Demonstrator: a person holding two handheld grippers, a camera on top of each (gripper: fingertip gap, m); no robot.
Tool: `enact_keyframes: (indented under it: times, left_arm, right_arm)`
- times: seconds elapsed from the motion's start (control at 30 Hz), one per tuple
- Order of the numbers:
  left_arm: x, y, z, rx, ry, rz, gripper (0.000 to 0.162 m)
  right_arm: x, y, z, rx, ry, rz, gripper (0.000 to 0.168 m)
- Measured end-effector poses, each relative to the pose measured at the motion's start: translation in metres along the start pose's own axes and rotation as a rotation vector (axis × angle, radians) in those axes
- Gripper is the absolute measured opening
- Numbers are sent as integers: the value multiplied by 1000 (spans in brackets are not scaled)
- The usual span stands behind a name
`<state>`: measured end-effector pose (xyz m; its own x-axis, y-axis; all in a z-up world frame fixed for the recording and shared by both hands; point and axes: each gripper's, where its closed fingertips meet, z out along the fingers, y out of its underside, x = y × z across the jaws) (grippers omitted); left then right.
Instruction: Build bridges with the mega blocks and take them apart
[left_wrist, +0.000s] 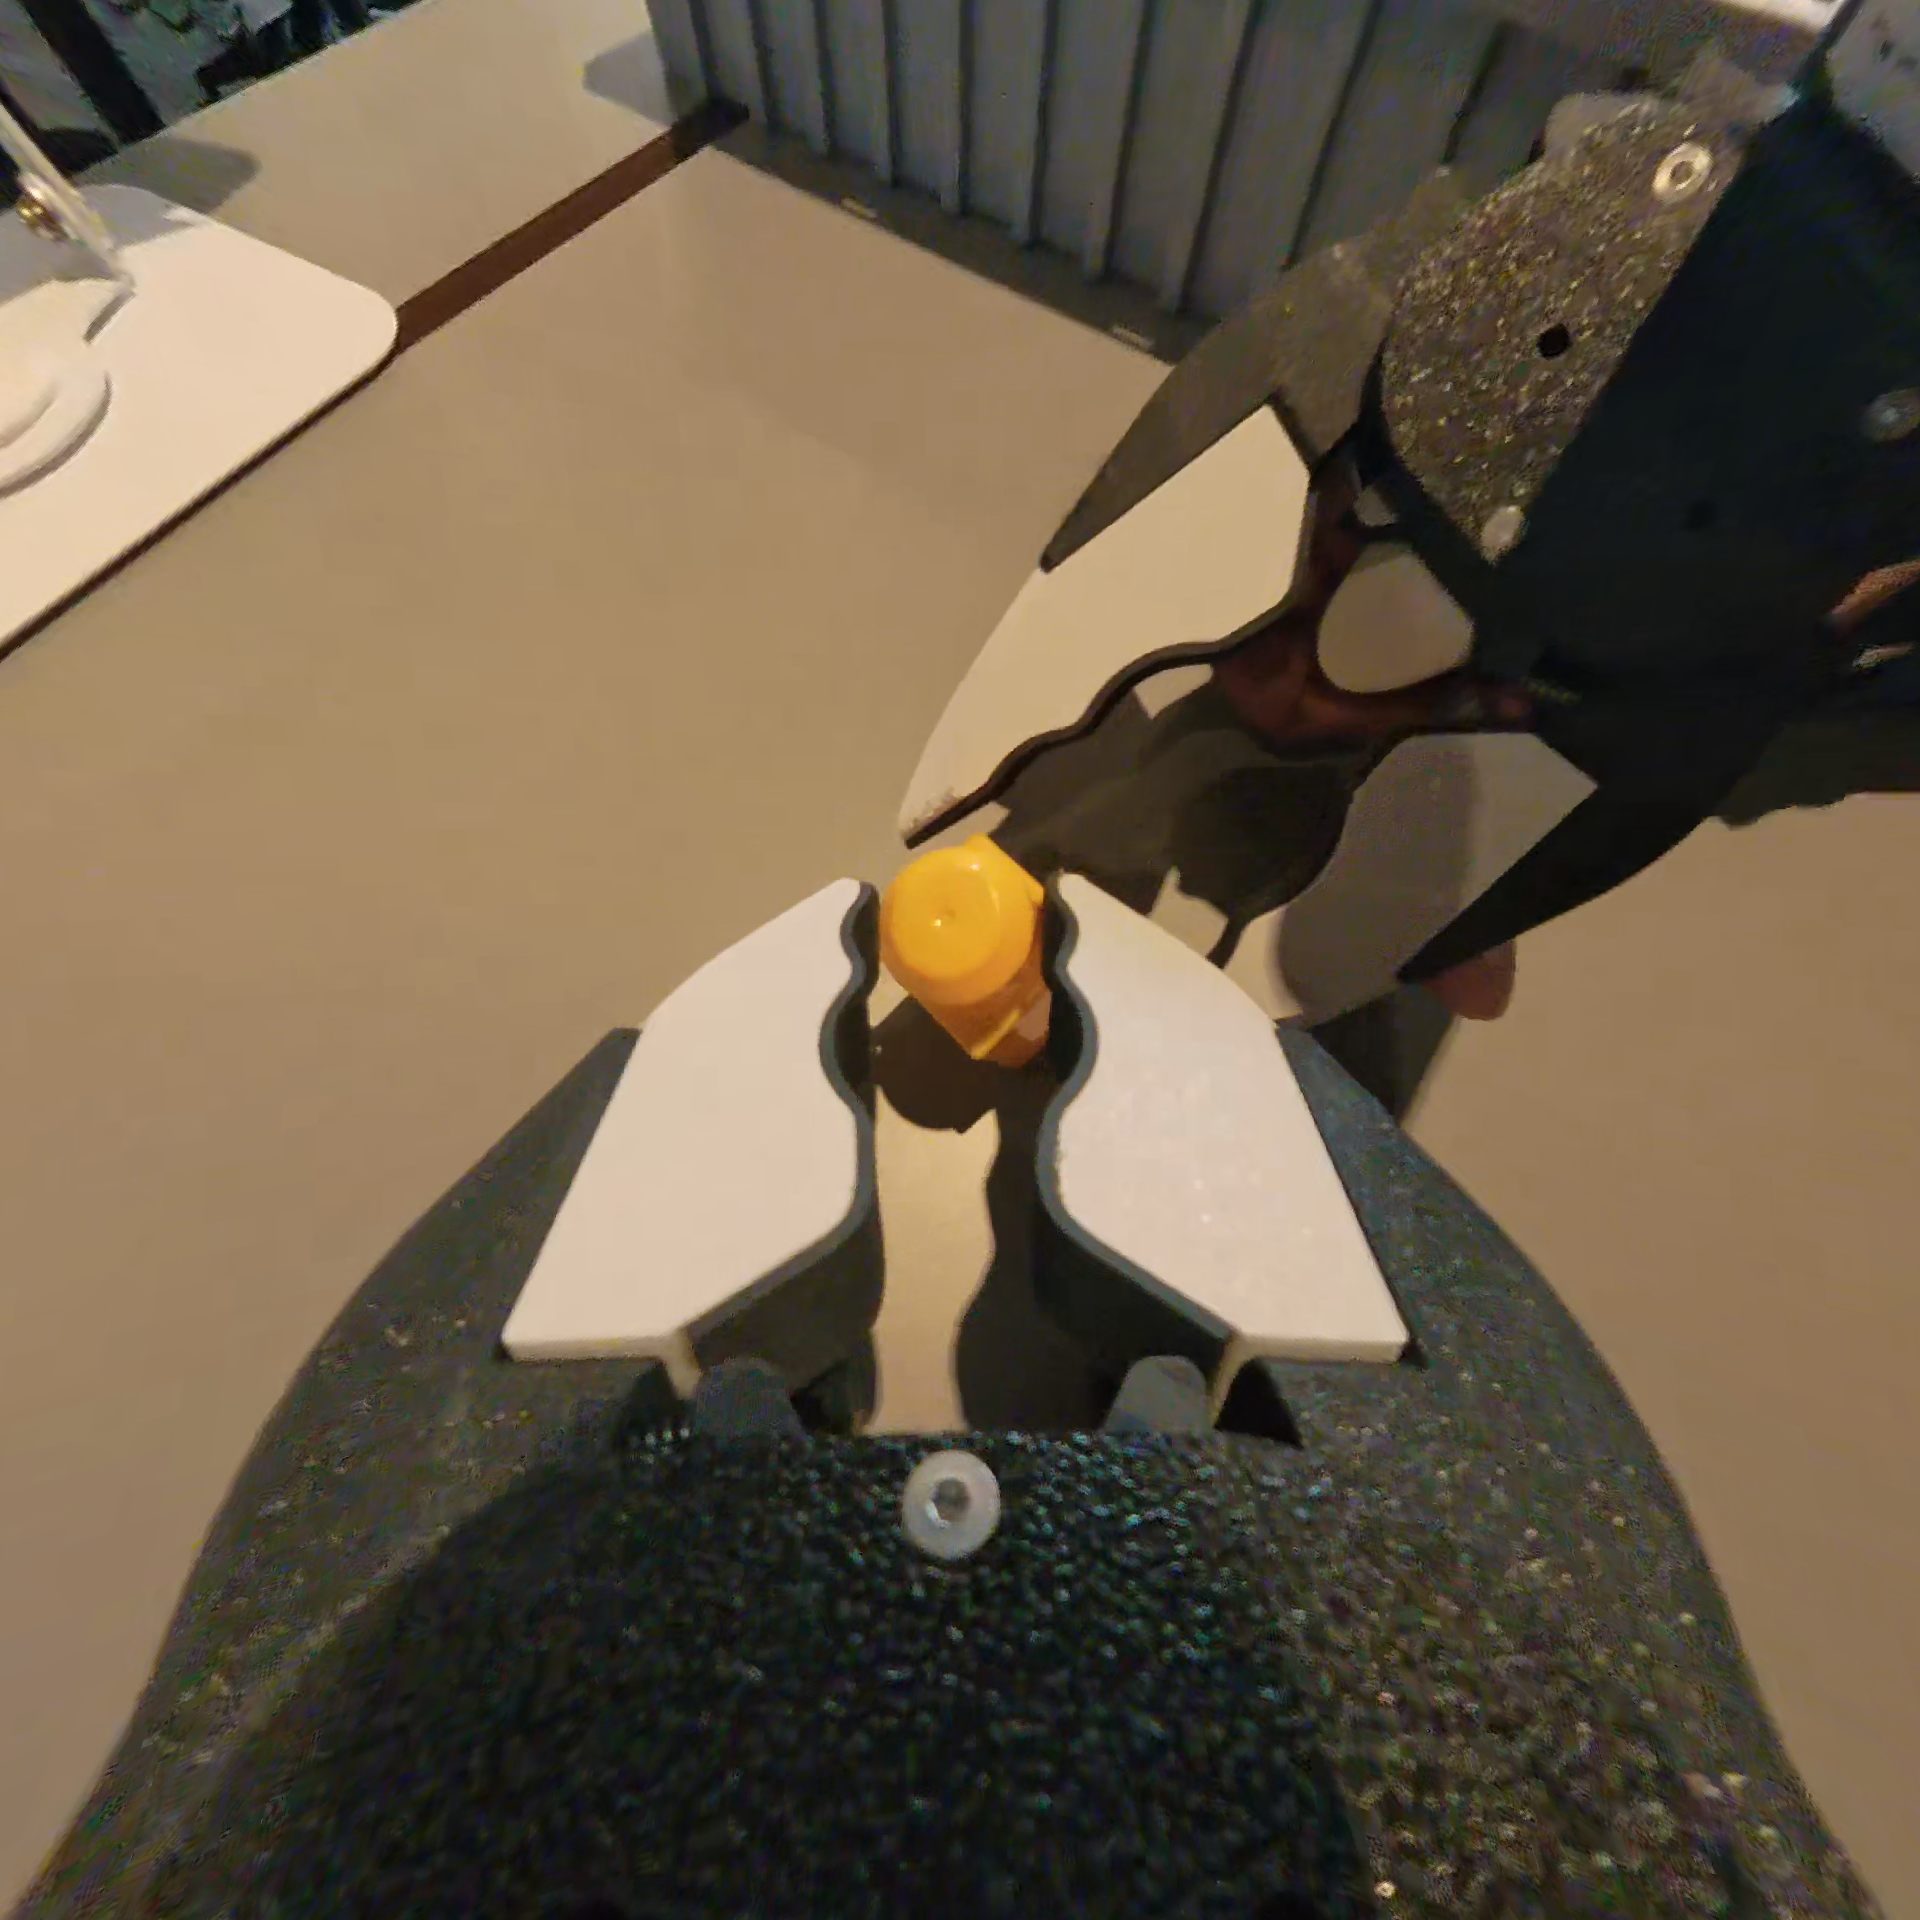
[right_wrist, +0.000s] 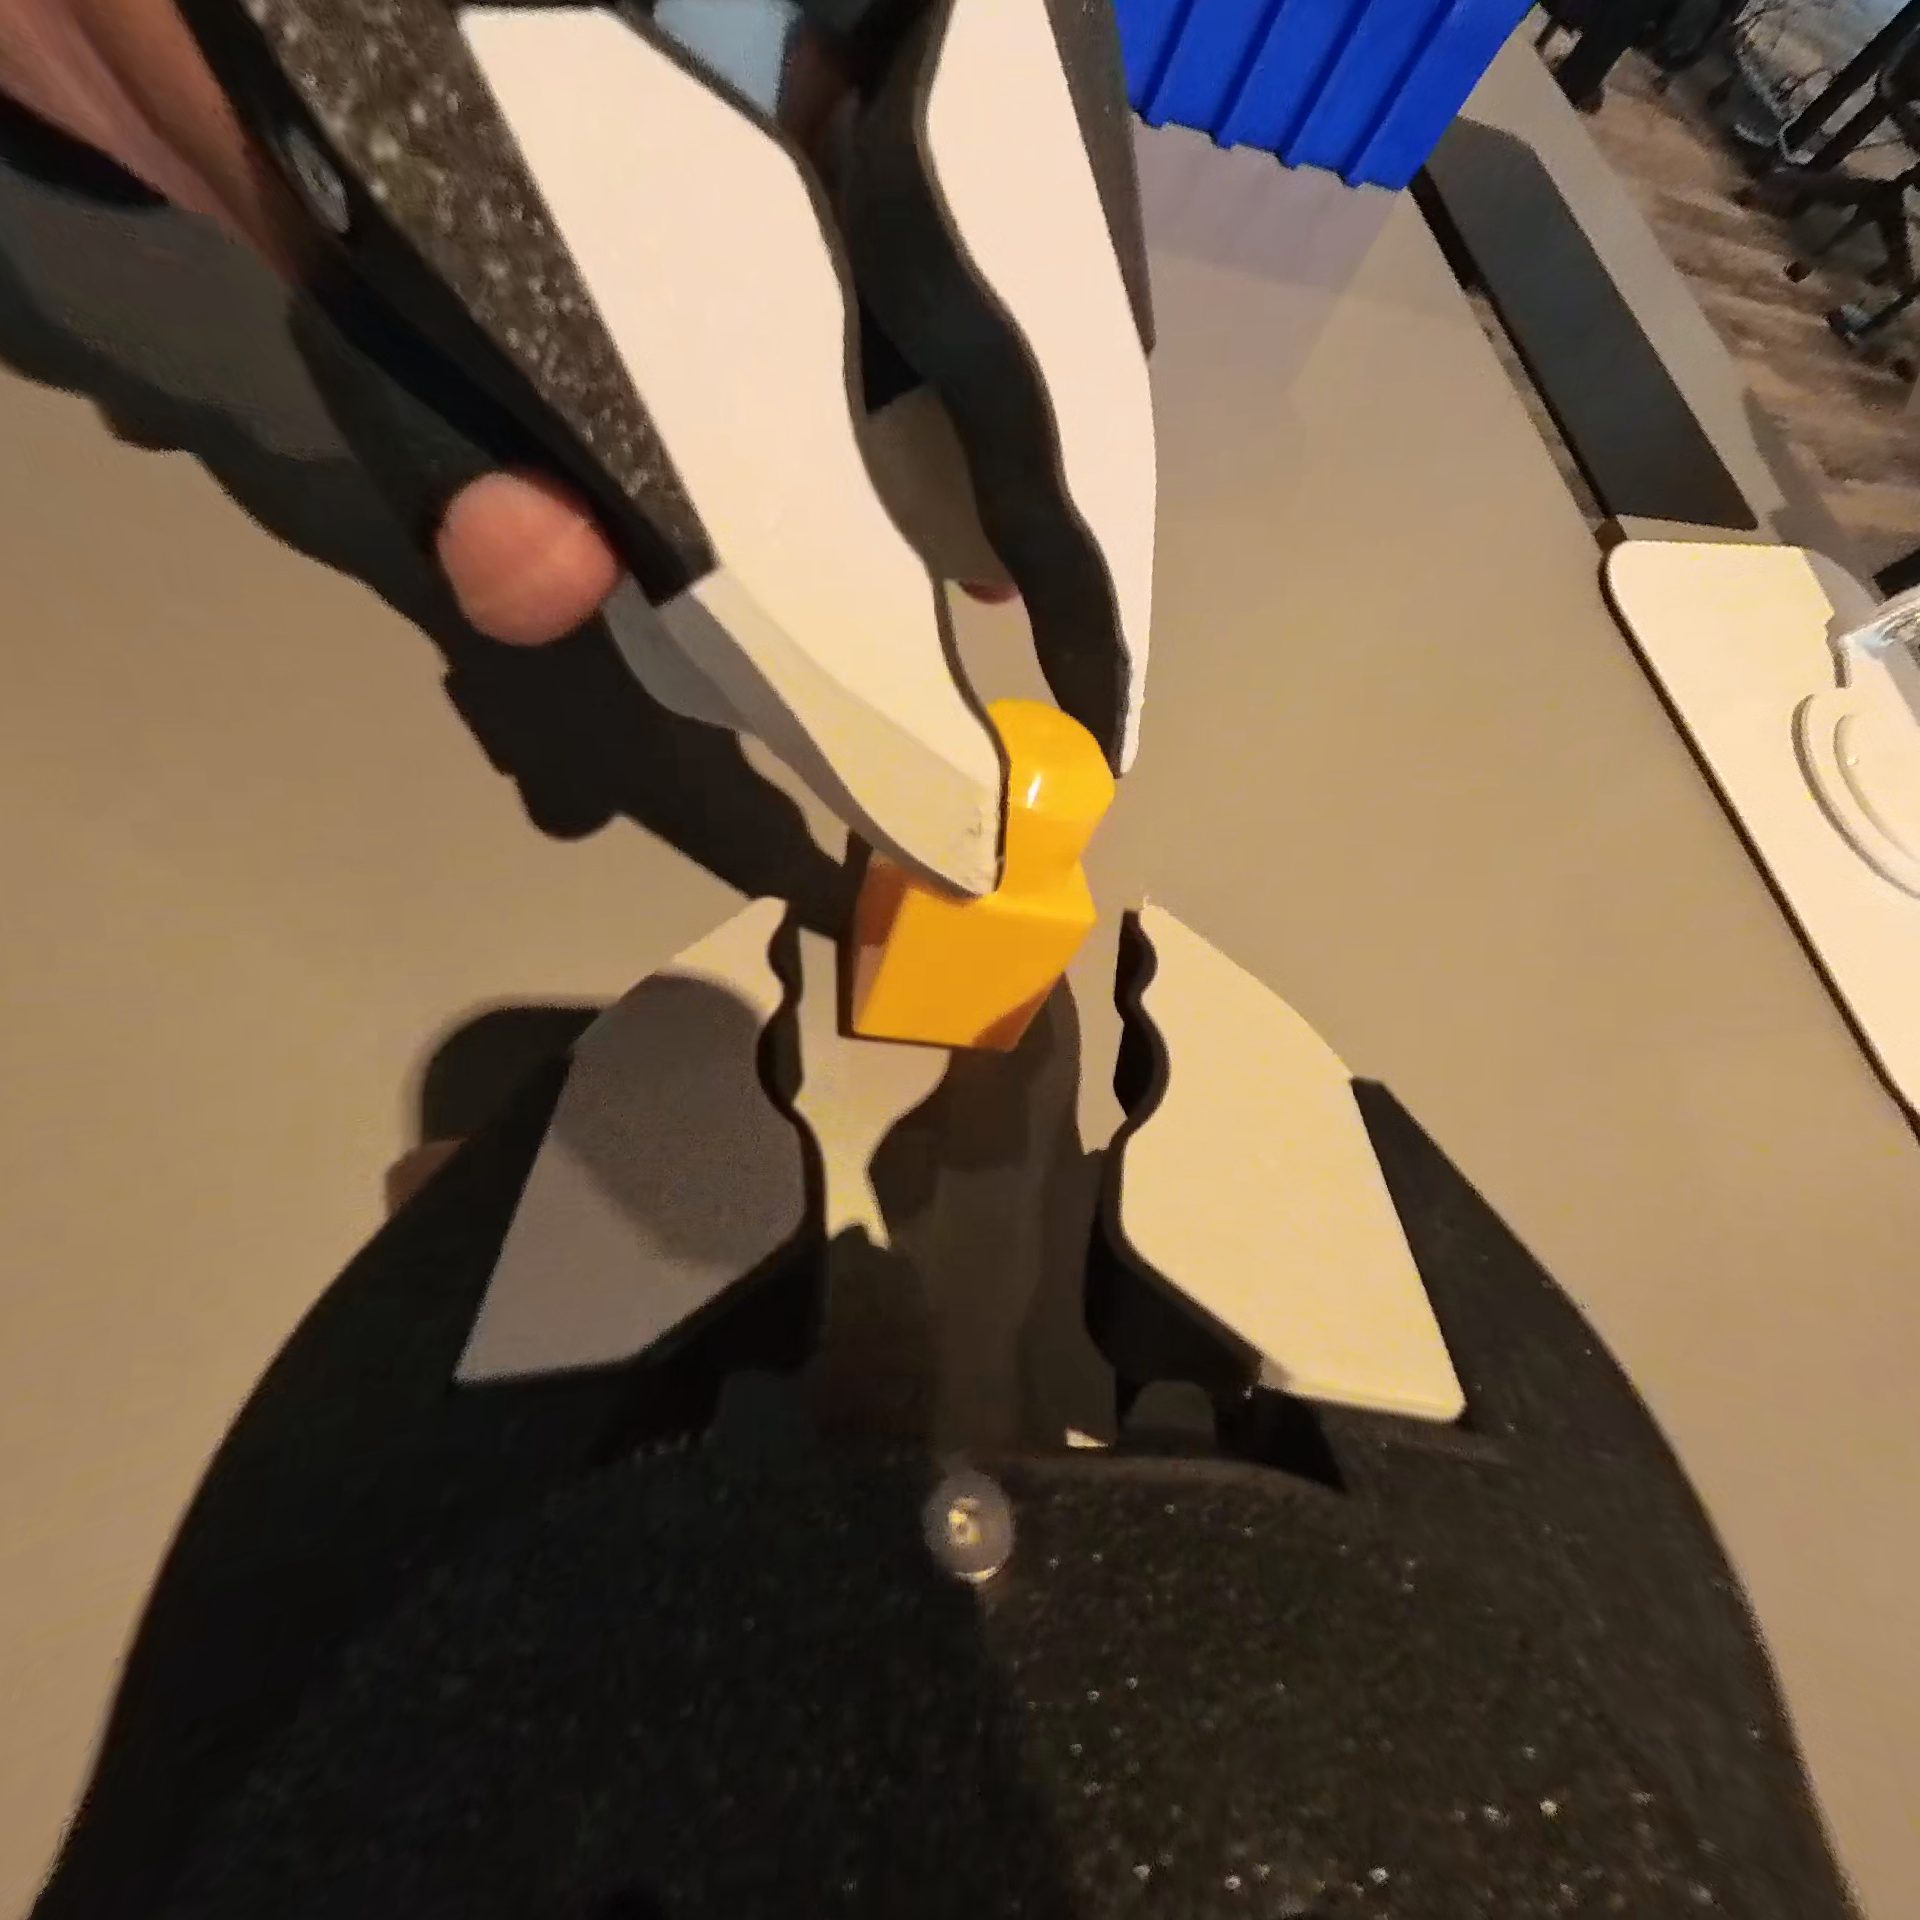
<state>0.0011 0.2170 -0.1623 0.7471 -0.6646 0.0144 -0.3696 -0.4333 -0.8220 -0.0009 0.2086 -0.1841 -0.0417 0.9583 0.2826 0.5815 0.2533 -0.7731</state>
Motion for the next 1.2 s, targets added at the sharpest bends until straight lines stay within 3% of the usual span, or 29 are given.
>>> enact_keyframes:
  times: [0.17, 0.47, 0.63, 0.73, 0.87, 1.03, 1.1, 1.2]
  left_arm:
    - [10, -4, 6, -21, -43, 35, 29]
    - [19, -15, -1, 87, 69, 18, 50]
    - [0, -20, -32, 150, 56, 29, 57]
    - [-41, -20, -80, 192, -68, -4, 58]
    - [-128, -8, -185, 232, -365, -98, 54]
    - [-248, 55, -300, -30, -731, -193, 53]
    - [-281, 81, -314, -119, -750, -274, 53]
    - [-304, 111, -287, -206, -597, -398, 51]
  right_arm:
    - [2, 7, -1, -37, 10, 8, 42]
    - [4, 16, -6, -49, -28, 3, 40]
    - [2, 15, -9, -29, -55, 10, 70]
    - [0, 10, -17, 35, -87, 40, 75]
    - [4, 3, -29, 136, -146, 135, 77]
    - [7, 3, -30, 141, -189, 204, 76]
    - [5, 5, -27, 116, -184, 186, 74]
    - [1, 8, -24, 87, -176, 146, 73]
